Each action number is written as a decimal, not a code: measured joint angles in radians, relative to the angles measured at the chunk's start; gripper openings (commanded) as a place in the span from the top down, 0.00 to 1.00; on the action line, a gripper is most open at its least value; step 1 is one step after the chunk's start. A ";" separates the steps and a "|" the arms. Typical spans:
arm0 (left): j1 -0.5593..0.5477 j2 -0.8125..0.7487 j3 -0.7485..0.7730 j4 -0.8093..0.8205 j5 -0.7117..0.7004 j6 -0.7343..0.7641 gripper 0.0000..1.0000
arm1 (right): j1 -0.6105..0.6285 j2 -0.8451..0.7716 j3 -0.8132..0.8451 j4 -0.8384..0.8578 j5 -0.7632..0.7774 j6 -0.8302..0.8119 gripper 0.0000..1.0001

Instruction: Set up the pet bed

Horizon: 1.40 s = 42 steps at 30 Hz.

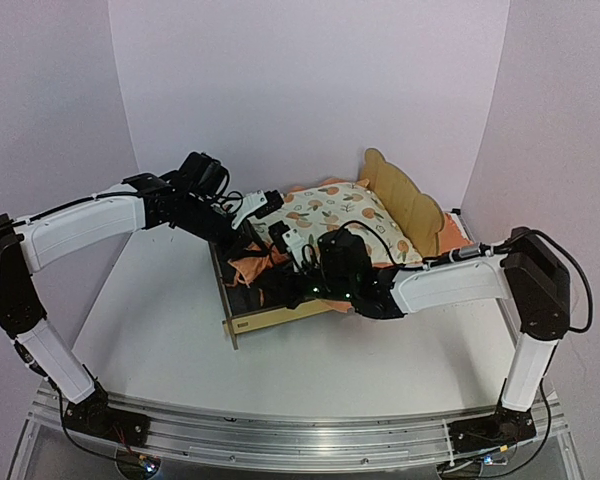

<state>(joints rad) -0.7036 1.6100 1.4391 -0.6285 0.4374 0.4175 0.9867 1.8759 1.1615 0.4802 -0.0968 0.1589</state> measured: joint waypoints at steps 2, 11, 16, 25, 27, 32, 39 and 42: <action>0.000 0.000 0.001 0.001 0.000 0.000 1.00 | 0.000 0.013 0.011 0.011 0.011 -0.010 0.73; 0.010 0.007 0.020 0.004 0.001 -0.032 1.00 | 0.000 0.056 0.017 0.013 -0.033 -0.037 0.67; 0.014 0.013 0.035 0.012 0.010 -0.057 1.00 | 0.000 0.058 0.031 0.012 -0.040 -0.055 0.68; 0.018 0.028 0.072 0.006 0.046 -0.195 1.00 | -0.002 0.066 0.062 0.018 -0.034 -0.053 1.00; 0.019 0.030 0.079 0.012 0.074 -0.247 1.00 | -0.004 0.049 0.047 0.016 -0.029 -0.057 1.00; 0.019 0.031 0.079 0.035 0.140 -0.355 1.00 | -0.004 -0.078 -0.011 -0.083 -0.018 -0.074 1.00; 0.019 0.031 0.066 0.061 0.182 -0.426 1.00 | -0.004 -0.279 -0.017 -0.263 -0.016 -0.088 1.00; 0.019 0.031 0.063 0.063 0.191 -0.439 1.00 | -0.004 -0.322 -0.017 -0.320 -0.043 -0.085 1.00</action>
<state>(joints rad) -0.6842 1.6413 1.5024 -0.5653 0.6279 -0.0219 0.9825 1.5540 1.1446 0.1607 -0.1393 0.0742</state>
